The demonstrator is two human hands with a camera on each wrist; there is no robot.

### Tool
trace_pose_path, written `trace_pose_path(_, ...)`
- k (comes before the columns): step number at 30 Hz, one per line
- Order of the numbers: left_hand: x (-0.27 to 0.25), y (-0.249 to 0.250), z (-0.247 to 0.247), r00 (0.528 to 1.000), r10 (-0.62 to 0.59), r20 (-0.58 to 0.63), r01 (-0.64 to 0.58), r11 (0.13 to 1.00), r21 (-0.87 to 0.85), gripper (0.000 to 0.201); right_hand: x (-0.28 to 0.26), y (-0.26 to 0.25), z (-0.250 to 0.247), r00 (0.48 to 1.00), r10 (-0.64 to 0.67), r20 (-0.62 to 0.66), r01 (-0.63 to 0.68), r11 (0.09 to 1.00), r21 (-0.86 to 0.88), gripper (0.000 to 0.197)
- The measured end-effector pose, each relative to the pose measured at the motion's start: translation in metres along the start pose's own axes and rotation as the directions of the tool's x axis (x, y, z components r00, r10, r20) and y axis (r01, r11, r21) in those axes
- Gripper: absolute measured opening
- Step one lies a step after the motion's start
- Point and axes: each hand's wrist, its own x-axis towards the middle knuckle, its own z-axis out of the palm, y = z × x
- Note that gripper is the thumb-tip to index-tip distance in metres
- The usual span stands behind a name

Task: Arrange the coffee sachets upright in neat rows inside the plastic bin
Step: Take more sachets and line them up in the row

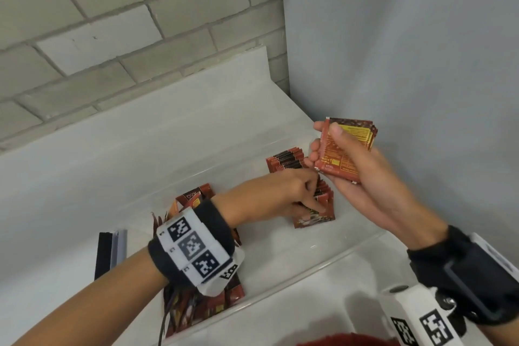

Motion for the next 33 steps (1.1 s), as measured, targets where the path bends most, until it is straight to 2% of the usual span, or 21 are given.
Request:
trace_pose_path(5, 0.003, -0.001, 0.008, 0.993, 0.095, -0.075, -0.088, 0.991, 0.097, 0.027, 0.002, 0.001, -0.002, 1.000, 0.002, 0.008, -0.002, 1.000, 0.015, 0.069)
trace_pose_path(9, 0.007, -0.007, 0.011, 0.971, 0.184, -0.150, -0.164, 0.977, 0.139, 0.025, 0.001, 0.001, 0.000, 1.000, 0.003, 0.012, -0.004, 0.999, 0.035, 0.065)
trace_pose_path(14, 0.011, -0.010, 0.014, 0.956, 0.236, -0.176, -0.207, 0.963, 0.172, 0.026, 0.000, 0.000, 0.000, 1.000, 0.007, 0.003, -0.007, 0.999, 0.047, 0.060)
trace_pose_path(18, 0.008, -0.013, 0.018, 0.986, 0.137, -0.096, -0.120, 0.980, 0.160, 0.024, 0.000, -0.002, 0.002, 1.000, 0.014, -0.010, -0.014, 0.998, 0.066, 0.065)
trace_pose_path(24, 0.009, -0.010, 0.018, 1.000, -0.023, -0.015, 0.023, 0.999, 0.035, 0.030, 0.000, -0.003, 0.001, 0.998, 0.051, -0.019, -0.049, 0.993, 0.111, 0.046)
trace_pose_path(27, 0.007, -0.008, 0.012, 0.996, -0.077, -0.041, 0.074, 0.994, -0.076, 0.036, -0.001, -0.004, -0.001, 0.998, 0.069, 0.001, -0.068, 0.985, 0.161, 0.038)
trace_pose_path(29, 0.002, -0.008, 0.002, 0.991, -0.124, -0.047, 0.114, 0.979, -0.171, 0.030, -0.001, -0.003, -0.001, 0.996, 0.087, 0.010, -0.088, 0.981, 0.172, 0.030)
trace_pose_path(31, -0.004, -0.012, -0.009, 0.986, -0.163, -0.046, 0.150, 0.967, -0.208, 0.026, -0.001, -0.003, -0.001, 0.996, 0.092, 0.001, -0.091, 0.989, 0.118, 0.024)
trace_pose_path(33, -0.009, -0.018, -0.017, 0.966, -0.233, -0.116, 0.209, 0.959, -0.191, 0.026, -0.002, -0.004, 0.001, 0.996, 0.085, 0.018, -0.085, 0.996, 0.028, 0.026)
